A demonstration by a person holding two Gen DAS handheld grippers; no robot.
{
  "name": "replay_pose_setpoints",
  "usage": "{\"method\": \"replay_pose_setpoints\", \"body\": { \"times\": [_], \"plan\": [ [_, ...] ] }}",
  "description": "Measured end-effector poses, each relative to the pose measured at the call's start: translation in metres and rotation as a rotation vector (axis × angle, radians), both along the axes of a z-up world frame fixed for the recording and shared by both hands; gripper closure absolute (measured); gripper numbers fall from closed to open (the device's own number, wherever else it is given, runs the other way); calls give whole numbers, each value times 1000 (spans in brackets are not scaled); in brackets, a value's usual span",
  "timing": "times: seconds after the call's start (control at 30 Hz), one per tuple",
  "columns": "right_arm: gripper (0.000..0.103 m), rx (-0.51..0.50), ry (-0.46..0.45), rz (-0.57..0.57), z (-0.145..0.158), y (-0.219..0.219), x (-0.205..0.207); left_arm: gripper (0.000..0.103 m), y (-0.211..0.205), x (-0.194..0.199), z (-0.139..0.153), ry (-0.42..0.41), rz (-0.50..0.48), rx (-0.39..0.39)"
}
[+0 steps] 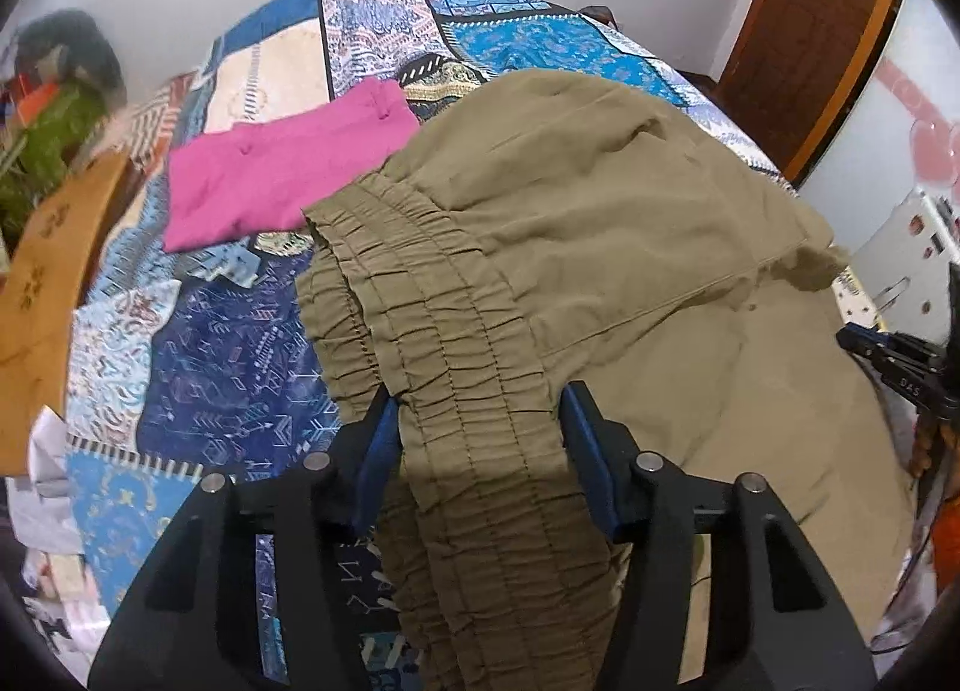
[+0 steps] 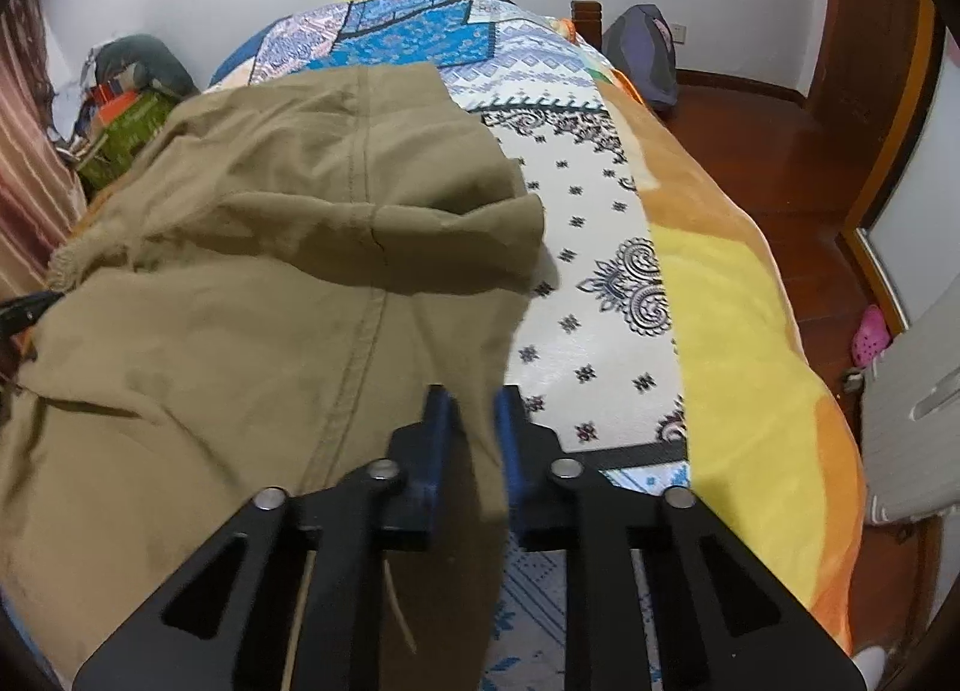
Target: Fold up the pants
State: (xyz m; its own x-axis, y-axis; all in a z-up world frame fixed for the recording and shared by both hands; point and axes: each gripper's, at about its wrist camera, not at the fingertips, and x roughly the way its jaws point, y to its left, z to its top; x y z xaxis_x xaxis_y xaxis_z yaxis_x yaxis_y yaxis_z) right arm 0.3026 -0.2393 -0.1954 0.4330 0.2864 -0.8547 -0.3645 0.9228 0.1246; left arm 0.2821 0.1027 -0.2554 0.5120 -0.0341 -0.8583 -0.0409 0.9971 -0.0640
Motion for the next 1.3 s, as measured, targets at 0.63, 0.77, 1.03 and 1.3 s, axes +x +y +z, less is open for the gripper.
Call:
{"method": "replay_pose_setpoints", "body": {
  "times": [0.63, 0.77, 1.03, 1.3],
  "plan": [
    [69, 15, -86, 31, 50, 3, 8, 44, 14, 4, 38, -42, 14, 25],
    [60, 18, -155, 25, 60, 15, 28, 43, 20, 24, 34, -22, 38, -3],
    [59, 59, -69, 34, 27, 24, 78, 39, 26, 44, 10, 37, 35, -62],
    [83, -6, -75, 74, 4, 37, 83, 40, 18, 46, 8, -30, 41, 89]
  ]
}}
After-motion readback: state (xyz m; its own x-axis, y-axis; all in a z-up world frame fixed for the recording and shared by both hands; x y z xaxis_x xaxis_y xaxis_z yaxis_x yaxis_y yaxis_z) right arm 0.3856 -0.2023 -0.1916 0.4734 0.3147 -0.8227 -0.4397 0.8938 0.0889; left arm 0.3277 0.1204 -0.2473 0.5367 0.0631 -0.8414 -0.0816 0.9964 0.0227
